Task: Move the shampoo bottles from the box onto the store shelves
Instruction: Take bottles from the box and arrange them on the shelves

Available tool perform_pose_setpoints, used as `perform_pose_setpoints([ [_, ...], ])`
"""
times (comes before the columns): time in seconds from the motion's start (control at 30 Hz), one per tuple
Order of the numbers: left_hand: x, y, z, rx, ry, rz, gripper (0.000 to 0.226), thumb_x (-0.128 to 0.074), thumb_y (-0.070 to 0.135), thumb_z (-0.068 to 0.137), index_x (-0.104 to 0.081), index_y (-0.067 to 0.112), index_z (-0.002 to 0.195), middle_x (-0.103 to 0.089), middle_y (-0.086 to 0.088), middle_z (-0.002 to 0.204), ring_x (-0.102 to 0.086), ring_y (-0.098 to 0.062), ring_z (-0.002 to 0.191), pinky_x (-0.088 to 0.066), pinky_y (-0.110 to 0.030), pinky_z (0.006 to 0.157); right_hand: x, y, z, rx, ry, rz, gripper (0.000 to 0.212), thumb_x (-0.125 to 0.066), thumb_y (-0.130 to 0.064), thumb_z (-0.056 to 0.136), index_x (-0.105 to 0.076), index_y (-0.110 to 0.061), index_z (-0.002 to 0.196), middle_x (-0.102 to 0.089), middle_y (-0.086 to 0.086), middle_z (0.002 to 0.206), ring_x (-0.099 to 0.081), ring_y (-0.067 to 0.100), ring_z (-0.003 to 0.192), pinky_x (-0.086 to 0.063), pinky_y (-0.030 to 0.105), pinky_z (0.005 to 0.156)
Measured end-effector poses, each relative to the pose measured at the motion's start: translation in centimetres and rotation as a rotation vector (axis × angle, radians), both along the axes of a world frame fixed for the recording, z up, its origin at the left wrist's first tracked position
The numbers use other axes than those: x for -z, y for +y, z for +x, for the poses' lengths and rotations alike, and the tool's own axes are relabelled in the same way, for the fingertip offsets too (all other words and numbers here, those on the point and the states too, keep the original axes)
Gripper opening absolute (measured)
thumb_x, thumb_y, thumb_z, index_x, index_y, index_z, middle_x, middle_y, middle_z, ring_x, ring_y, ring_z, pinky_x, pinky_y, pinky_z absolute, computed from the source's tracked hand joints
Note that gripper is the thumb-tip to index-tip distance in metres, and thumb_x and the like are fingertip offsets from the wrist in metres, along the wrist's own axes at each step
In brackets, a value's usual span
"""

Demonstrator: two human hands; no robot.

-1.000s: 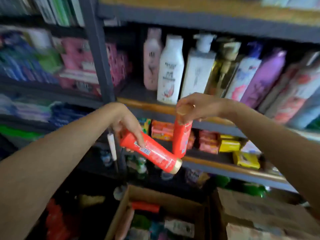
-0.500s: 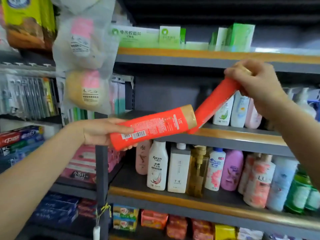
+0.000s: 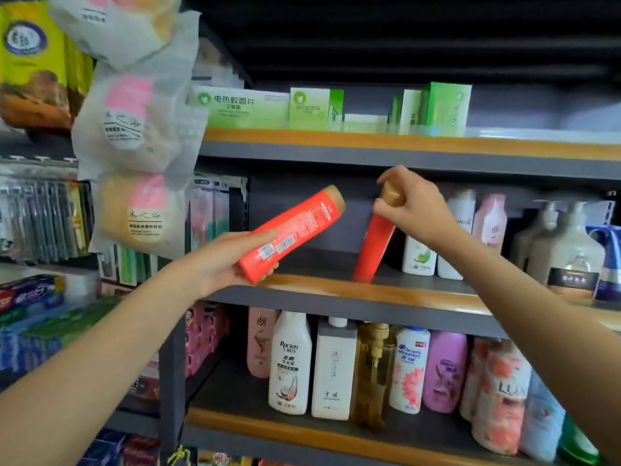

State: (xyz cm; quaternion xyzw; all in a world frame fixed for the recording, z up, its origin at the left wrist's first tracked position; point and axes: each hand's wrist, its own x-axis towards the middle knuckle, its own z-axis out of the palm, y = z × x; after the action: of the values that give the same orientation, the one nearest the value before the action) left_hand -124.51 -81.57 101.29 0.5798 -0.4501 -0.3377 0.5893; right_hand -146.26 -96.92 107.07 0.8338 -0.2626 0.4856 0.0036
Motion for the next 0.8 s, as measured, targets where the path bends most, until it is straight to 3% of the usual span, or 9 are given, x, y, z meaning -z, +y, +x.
perform_pose_setpoints([
  [0.17,-1.1,-2.3,-1.4,-0.086,-0.085,0.039,0.022,-0.064,0.036,0.084,-0.061,0.019,0.098,-0.069,-0.009,0.087,-0.065,-0.018,0.075,-0.052,-0.032,0.075,0.8,-0.5,1.1,-0.129,-0.127,0.110,0.045,-0.067,-0.022,0.079,-0.051,-0.013,0.120,-0.061,0.003,0.093,-0.055,0.024,0.087,-0.045,0.034,0.083],
  [0.3,-1.6,-3.8,-2.5,-0.101,-0.057,0.029,0.030,-0.064,0.037,0.084,-0.059,0.016,0.105,-0.069,-0.009,0.087,-0.065,-0.018,0.074,-0.053,-0.028,0.069,2.3,-1.7,2.4,-0.234,-0.351,0.442,0.039,-0.070,-0.021,0.080,-0.053,-0.010,0.113,-0.064,0.004,0.103,-0.061,0.018,0.094,-0.050,0.032,0.085],
  [0.4,-1.7,-4.6,-2.9,-0.122,-0.061,0.016,0.035,-0.064,0.038,0.084,-0.058,0.016,0.111,-0.068,-0.009,0.087,-0.064,-0.018,0.073,-0.051,-0.027,0.065,3.5,-3.3,2.9,-0.295,-0.418,0.650,0.033,-0.070,-0.013,0.080,-0.056,-0.011,0.109,-0.066,0.010,0.108,-0.062,0.019,0.093,-0.052,0.035,0.086],
  [0.53,-1.7,-4.9,-2.8,-0.150,-0.101,-0.005,0.031,-0.063,0.038,0.086,-0.059,0.019,0.110,-0.067,-0.005,0.084,-0.063,-0.016,0.069,-0.049,-0.024,0.061,3.6,-4.5,2.8,-0.424,-0.326,0.776,0.038,-0.069,-0.001,0.080,-0.051,-0.008,0.112,-0.063,0.013,0.110,-0.062,0.024,0.096,-0.051,0.040,0.091],
  [0.67,-1.4,-5.2,-2.4,-0.189,-0.127,-0.031,0.032,-0.063,0.038,0.086,-0.058,0.021,0.112,-0.067,-0.007,0.093,-0.063,-0.017,0.073,-0.050,-0.024,0.062,3.0,-5.4,3.4,-0.462,-0.209,0.773,0.043,-0.068,0.001,0.080,-0.051,-0.004,0.119,-0.063,0.014,0.109,-0.062,0.025,0.096,-0.049,0.038,0.093],
  [0.8,-1.2,-5.7,-2.0,-0.274,-0.216,-0.079,0.034,-0.064,0.036,0.085,-0.060,0.020,0.115,-0.065,-0.006,0.105,-0.063,-0.021,0.086,-0.051,-0.029,0.071,2.0,-6.9,3.3,-0.419,-0.126,0.760,0.049,-0.067,0.007,0.078,-0.050,-0.001,0.123,-0.062,0.015,0.110,-0.061,0.025,0.097,-0.047,0.038,0.097],
])
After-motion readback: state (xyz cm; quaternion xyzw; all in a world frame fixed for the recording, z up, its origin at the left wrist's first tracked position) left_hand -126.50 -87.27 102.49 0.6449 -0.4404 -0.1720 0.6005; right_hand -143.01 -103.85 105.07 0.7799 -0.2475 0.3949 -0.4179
